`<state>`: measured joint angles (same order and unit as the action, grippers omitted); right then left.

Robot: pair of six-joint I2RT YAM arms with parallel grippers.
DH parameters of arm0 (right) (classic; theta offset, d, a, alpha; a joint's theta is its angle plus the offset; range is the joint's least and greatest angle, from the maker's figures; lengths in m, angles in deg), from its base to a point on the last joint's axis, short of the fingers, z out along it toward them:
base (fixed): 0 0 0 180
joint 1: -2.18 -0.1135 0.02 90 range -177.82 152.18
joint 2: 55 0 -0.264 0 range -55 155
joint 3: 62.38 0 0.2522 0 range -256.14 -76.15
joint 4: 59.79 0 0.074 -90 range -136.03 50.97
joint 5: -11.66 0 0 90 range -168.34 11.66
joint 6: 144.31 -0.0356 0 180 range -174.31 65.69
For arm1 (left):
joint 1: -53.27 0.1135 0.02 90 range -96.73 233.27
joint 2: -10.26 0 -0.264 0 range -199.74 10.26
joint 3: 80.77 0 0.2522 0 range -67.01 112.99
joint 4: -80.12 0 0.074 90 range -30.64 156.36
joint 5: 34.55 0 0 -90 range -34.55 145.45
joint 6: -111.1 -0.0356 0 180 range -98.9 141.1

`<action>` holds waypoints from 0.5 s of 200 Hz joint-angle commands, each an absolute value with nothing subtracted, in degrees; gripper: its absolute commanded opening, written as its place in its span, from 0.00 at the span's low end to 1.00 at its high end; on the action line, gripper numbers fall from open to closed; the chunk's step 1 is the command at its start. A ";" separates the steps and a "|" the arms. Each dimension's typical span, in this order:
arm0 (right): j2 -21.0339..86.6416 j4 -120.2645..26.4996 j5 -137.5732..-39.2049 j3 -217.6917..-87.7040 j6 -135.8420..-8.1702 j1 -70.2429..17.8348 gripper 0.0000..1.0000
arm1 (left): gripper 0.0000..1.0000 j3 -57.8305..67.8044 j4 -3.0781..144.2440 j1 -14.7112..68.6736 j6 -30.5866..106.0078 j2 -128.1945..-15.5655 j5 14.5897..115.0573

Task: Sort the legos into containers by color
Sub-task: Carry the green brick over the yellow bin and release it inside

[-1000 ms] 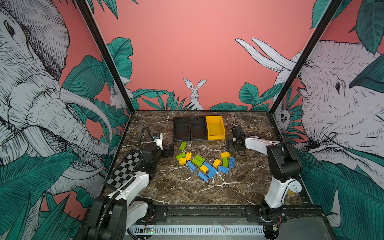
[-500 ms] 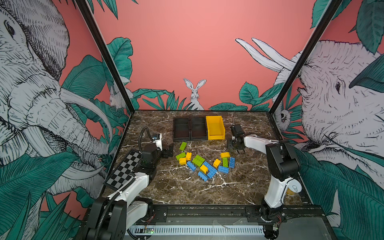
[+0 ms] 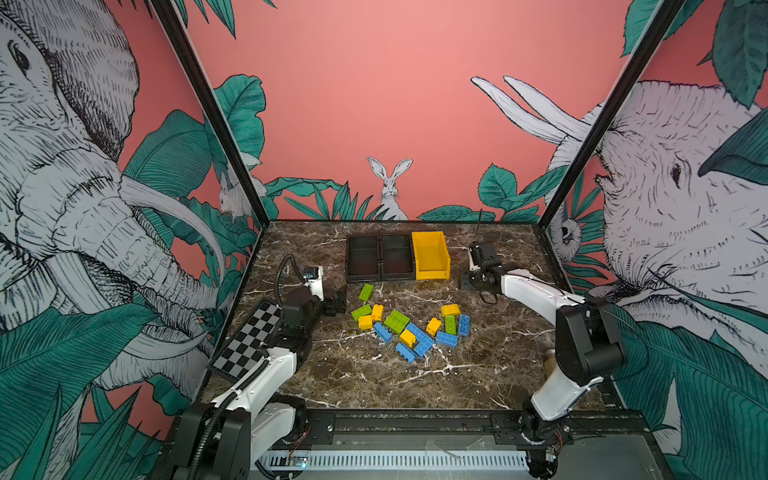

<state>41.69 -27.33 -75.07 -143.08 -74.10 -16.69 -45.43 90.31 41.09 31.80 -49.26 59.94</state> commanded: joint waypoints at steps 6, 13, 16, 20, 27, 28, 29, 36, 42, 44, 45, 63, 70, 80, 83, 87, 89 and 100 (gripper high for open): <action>42.59 -27.97 -77.76 -149.03 -72.01 -18.15 0.50 | 0.99 -45.33 90.29 41.05 31.95 -48.01 61.27; 43.70 -27.92 -77.71 -150.81 -71.47 -18.44 0.50 | 0.99 -45.30 90.26 41.05 32.07 -47.81 61.50; 44.31 -27.87 -77.78 -151.85 -71.25 -18.59 0.50 | 0.99 -45.33 90.27 41.05 32.15 -47.83 61.64; 45.02 -27.88 -77.93 -153.49 -71.05 -18.77 0.49 | 0.99 -45.42 90.43 41.08 32.30 -47.82 61.71; 46.33 -28.01 -78.12 -155.14 -70.81 -19.06 0.49 | 0.99 -45.48 90.50 41.05 32.45 -47.85 62.00; 46.69 -28.06 -78.15 -155.81 -70.76 -19.19 0.49 | 0.99 -45.52 90.60 41.05 32.45 -47.84 62.11; 46.87 -28.08 -78.16 -156.06 -70.75 -19.27 0.49 | 0.99 -45.55 90.66 41.05 32.49 -47.88 62.17; 47.92 -28.36 -78.33 -157.47 -70.66 -19.59 0.49 | 0.99 -45.57 90.98 41.01 32.21 -48.11 62.80; 48.97 -28.56 -78.31 -159.11 -70.44 -19.97 0.48 | 0.99 -45.52 91.06 41.05 31.80 -48.26 63.16; 49.50 -28.62 -78.31 -159.76 -70.47 -20.16 0.48 | 0.99 -45.49 91.02 41.05 31.71 -48.34 63.11; 49.50 -28.62 -78.31 -159.76 -70.47 -20.16 0.48 | 0.99 -45.49 90.95 41.05 31.64 -48.35 63.11; 52.89 -28.82 -78.42 -164.02 -70.48 -21.04 0.48 | 0.99 -45.52 91.04 41.05 31.86 -48.76 62.22; 54.56 -28.72 -79.04 -166.00 -70.39 -21.21 0.48 | 0.99 -45.57 91.20 41.05 32.04 -48.91 62.18; 56.36 -28.72 -79.62 -167.89 -70.30 -21.49 0.48 | 0.99 -45.66 91.54 41.05 32.18 -48.92 62.75; 56.96 -28.82 -79.75 -168.51 -70.19 -21.61 0.49 | 0.99 -45.70 91.58 41.05 32.22 -48.89 63.08; 57.85 -28.85 -79.98 -169.40 -70.21 -21.79 0.49 | 0.99 -45.59 91.66 41.05 32.18 -48.82 63.32; 58.21 -28.82 -79.98 -169.81 -70.15 -21.85 0.49 | 0.99 -45.57 91.74 41.05 32.24 -48.80 63.53; 60.00 -28.55 -80.11 -171.71 -70.13 -22.16 0.49 | 0.99 -45.57 91.63 41.05 32.44 -48.56 63.56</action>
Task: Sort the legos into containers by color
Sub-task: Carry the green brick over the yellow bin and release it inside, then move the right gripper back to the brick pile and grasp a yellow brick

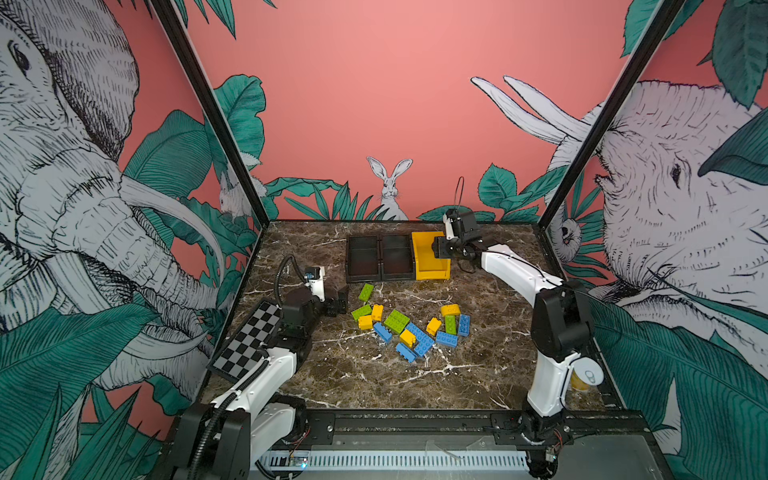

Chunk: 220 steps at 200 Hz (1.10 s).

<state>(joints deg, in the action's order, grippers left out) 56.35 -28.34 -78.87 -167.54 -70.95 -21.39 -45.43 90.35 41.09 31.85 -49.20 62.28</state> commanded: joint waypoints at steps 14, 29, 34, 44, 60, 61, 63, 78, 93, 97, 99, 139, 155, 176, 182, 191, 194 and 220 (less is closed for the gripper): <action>62.69 -27.73 -80.57 -174.38 -70.04 -22.40 0.49 | 0.99 -45.83 91.85 41.05 32.64 -48.30 63.05; 65.24 -27.14 -81.14 -176.71 -70.03 -22.56 0.49 | 0.99 -46.20 92.18 41.05 32.50 -48.06 62.90; 65.82 -27.03 -81.25 -177.14 -70.18 -22.68 0.49 | 0.99 -46.26 92.28 41.05 32.30 -48.03 63.10; 66.90 -26.74 -81.27 -178.01 -70.49 -22.68 0.50 | 0.99 -46.27 92.46 41.05 32.13 -47.93 63.54; 67.96 -26.60 -81.03 -178.78 -70.83 -22.69 0.52 | 0.99 -46.22 92.30 41.05 32.18 -47.66 64.20; 68.07 -26.58 -80.88 -178.84 -70.83 -22.63 0.52 | 0.99 -46.20 92.34 41.05 32.18 -47.61 64.27; 68.12 -26.54 -80.84 -178.88 -70.85 -22.61 0.53 | 0.99 -46.23 92.35 41.05 32.16 -47.56 64.31; 68.49 -25.94 -80.38 -179.24 -70.58 -22.68 0.56 | 0.99 -46.24 92.28 41.10 32.14 -47.30 64.46; 68.80 -24.64 -79.39 -179.95 -70.42 -22.77 0.63 | 0.99 -46.20 92.18 41.03 32.32 -47.13 63.95; 68.84 -24.40 -79.23 -180.09 -70.38 -22.76 0.65 | 0.99 -46.26 92.12 41.07 32.43 -47.08 63.66; 68.84 -24.21 -79.17 -180.11 -70.30 -22.78 0.66 | 0.99 -46.27 92.12 41.06 32.50 -47.10 63.44; 67.41 -21.18 -78.60 -181.77 -68.82 -23.13 0.77 | 0.99 -46.62 91.85 41.06 32.51 -46.50 62.01; 66.11 -19.91 -78.05 -181.86 -68.10 -23.31 0.79 | 0.99 -46.58 91.81 41.05 32.46 -46.25 62.36; 63.72 -18.16 -78.11 -180.85 -67.72 -23.59 0.80 | 0.99 -46.63 91.58 41.05 32.19 -45.99 62.40; 62.23 -18.23 -78.28 -179.40 -67.85 -23.73 0.79 | 0.99 -46.62 91.54 41.12 32.10 -45.91 62.22; 59.66 -18.72 -78.29 -176.56 -68.46 -23.91 0.79 | 0.99 -46.69 91.46 41.09 32.00 -45.85 62.06; 58.88 -18.68 -78.33 -175.49 -68.67 -24.02 0.79 | 0.99 -46.63 91.42 41.06 32.00 -45.89 61.97; 50.14 -16.25 -77.33 -165.27 -70.46 -24.71 0.80 | 0.99 -46.62 91.32 41.06 31.99 -45.61 62.04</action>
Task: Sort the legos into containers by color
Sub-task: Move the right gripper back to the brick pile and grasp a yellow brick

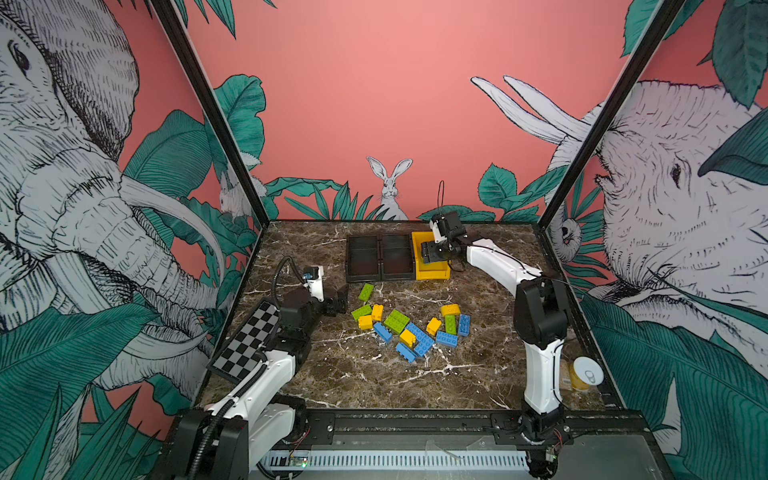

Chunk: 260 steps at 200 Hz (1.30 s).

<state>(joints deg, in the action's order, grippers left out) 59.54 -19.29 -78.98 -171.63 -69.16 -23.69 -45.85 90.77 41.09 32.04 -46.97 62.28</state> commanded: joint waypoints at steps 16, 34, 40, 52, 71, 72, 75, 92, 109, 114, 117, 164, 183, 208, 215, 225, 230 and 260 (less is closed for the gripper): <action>44.71 -14.34 -74.97 -158.48 -71.31 -24.99 0.80 | 0.99 -46.63 91.27 41.05 32.05 -45.48 62.19; 40.14 -12.66 -73.79 -152.17 -72.16 -25.16 0.81 | 0.99 -46.67 91.25 41.06 31.95 -45.56 62.12; 39.05 -12.01 -73.64 -149.94 -72.40 -25.16 0.81 | 0.99 -46.67 91.41 41.05 31.96 -45.75 62.09; 37.38 -11.00 -73.56 -146.95 -72.71 -25.24 0.81 | 0.99 -46.73 91.63 41.05 31.95 -46.09 62.11; 37.13 -11.45 -74.66 -143.01 -71.98 -25.62 0.82 | 0.99 -46.69 91.90 41.05 31.83 -46.89 62.15; 37.17 -11.51 -74.70 -142.80 -71.93 -25.65 0.82 | 0.99 -46.66 91.92 41.05 31.83 -46.92 62.14; 37.20 -11.55 -74.95 -142.32 -71.85 -25.66 0.82 | 0.99 -46.63 91.86 41.03 31.83 -47.09 62.02; 37.16 -11.33 -76.18 -141.03 -70.34 -25.99 0.82 | 0.99 -46.53 91.92 41.05 31.84 -47.65 62.06; 38.74 -10.92 -77.17 -140.95 -68.90 -26.54 0.82 | 0.99 -46.38 91.86 41.05 31.83 -47.79 62.17; 39.32 -10.80 -77.46 -141.05 -68.51 -26.68 0.82 | 0.99 -46.41 91.87 41.05 31.83 -47.81 62.12; 39.77 -10.79 -77.71 -141.09 -68.24 -26.77 0.82 | 0.99 -46.37 91.83 41.10 31.83 -47.82 62.13; 44.87 -12.50 -79.13 -141.81 -68.04 -27.55 0.82 | 0.99 -46.53 91.66 41.10 31.65 -47.74 61.73; 46.43 -12.28 -79.08 -142.35 -68.91 -27.59 0.80 | 0.99 -46.41 91.51 41.05 31.52 -47.70 61.76; 47.65 -11.84 -77.30 -142.52 -70.23 -27.56 0.80 | 0.99 -46.27 91.35 41.09 31.56 -47.55 61.53; 47.83 -11.88 -76.26 -142.46 -70.80 -27.55 0.79 | 0.99 -46.27 91.27 41.03 31.56 -47.57 61.57; 48.38 -12.48 -75.81 -142.45 -71.11 -27.49 0.79 | 0.99 -46.32 91.22 41.05 31.56 -47.41 61.58; 48.57 -12.63 -75.84 -142.49 -71.23 -27.44 0.79 | 0.99 -46.27 91.24 41.05 31.66 -47.41 61.59; 50.62 -14.45 -77.10 -144.21 -71.00 -27.44 0.76 | 0.99 -46.03 90.66 41.01 31.65 -47.58 60.96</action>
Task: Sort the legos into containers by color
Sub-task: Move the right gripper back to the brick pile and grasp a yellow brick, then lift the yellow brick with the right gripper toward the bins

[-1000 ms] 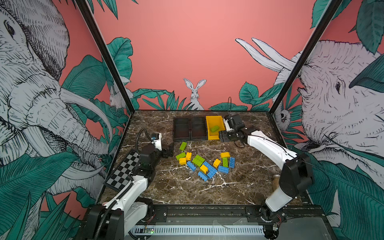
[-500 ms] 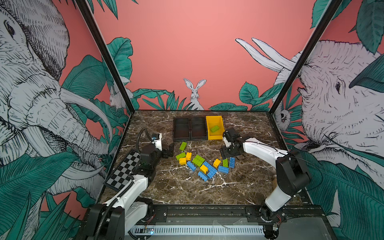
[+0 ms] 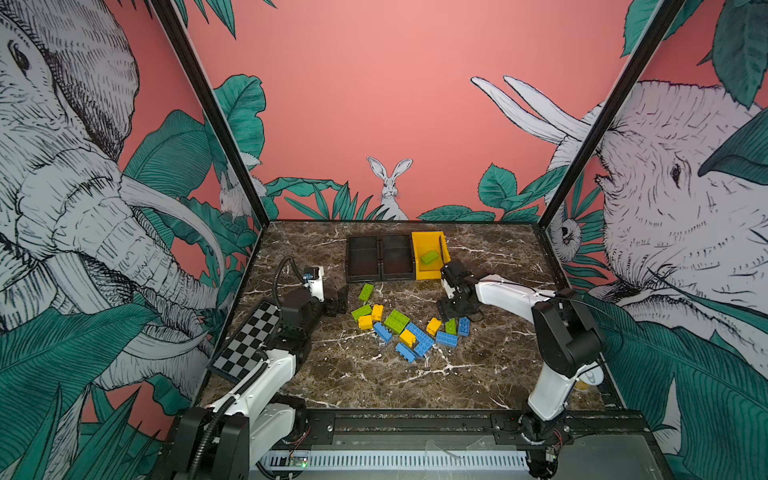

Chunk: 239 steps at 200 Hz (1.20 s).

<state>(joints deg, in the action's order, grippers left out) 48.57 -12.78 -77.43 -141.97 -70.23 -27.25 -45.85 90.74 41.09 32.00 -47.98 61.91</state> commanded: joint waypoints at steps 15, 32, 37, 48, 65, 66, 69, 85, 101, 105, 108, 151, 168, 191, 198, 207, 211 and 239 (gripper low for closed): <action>52.12 -15.57 -79.04 -145.78 -71.09 -27.44 0.75 | 0.99 -45.51 89.53 41.09 31.66 -47.87 60.22; 53.93 -16.99 -81.26 -147.83 -71.25 -27.44 0.74 | 0.99 -45.44 89.39 41.04 31.59 -48.16 60.18; 54.31 -17.78 -82.20 -148.33 -71.35 -27.44 0.74 | 0.99 -45.43 89.41 41.06 31.56 -48.08 60.13; 55.22 -19.48 -83.85 -149.54 -71.85 -27.59 0.73 | 0.99 -45.40 89.39 41.05 31.56 -48.01 60.15; 56.48 -21.04 -86.31 -152.80 -71.63 -27.77 0.73 | 0.99 -45.39 89.31 41.05 31.48 -47.82 60.04; 56.51 -21.06 -86.37 -153.01 -71.62 -27.78 0.73 | 0.99 -45.39 89.31 41.05 31.48 -47.82 60.03; 56.60 -21.20 -86.61 -153.46 -71.60 -27.88 0.73 | 0.99 -45.47 89.31 41.01 31.41 -47.79 60.10; 56.18 -21.45 -85.86 -154.66 -71.77 -27.85 0.74 | 0.99 -45.57 89.31 41.05 31.46 -47.57 60.02; 54.75 -19.67 -82.51 -154.75 -72.65 -27.89 0.75 | 0.99 -45.57 89.30 41.05 31.44 -47.31 59.97; 54.39 -18.97 -81.80 -154.77 -72.98 -27.92 0.75 | 0.99 -45.57 89.31 41.03 31.43 -47.28 60.01; 54.08 -18.13 -81.26 -154.80 -73.25 -27.89 0.75 | 0.99 -45.57 89.36 41.05 31.46 -47.18 60.02; 46.23 -13.48 -80.23 -146.26 -78.57 -27.90 0.73 | 0.99 -45.68 89.46 41.06 31.39 -47.09 60.23; 43.21 -15.24 -81.75 -142.03 -80.26 -27.93 0.73 | 0.99 -45.68 89.56 41.05 31.44 -47.37 60.18; 42.80 -18.58 -85.10 -138.93 -81.95 -27.93 0.72 | 0.99 -45.57 89.74 41.05 31.65 -47.97 60.64; 43.51 -19.10 -86.00 -138.90 -82.15 -27.91 0.72 | 0.99 -45.53 89.76 41.05 31.65 -48.00 60.75; 44.78 -19.35 -86.78 -139.19 -82.38 -27.97 0.72 | 0.99 -45.41 89.66 41.05 31.76 -48.03 60.76; 45.34 -19.44 -87.44 -139.38 -82.50 -27.97 0.72 | 0.99 -45.44 89.59 41.01 31.77 -48.03 60.73; 48.45 -21.56 -88.74 -140.15 -82.68 -28.14 0.72 | 0.99 -45.52 89.48 41.05 31.65 -47.51 60.64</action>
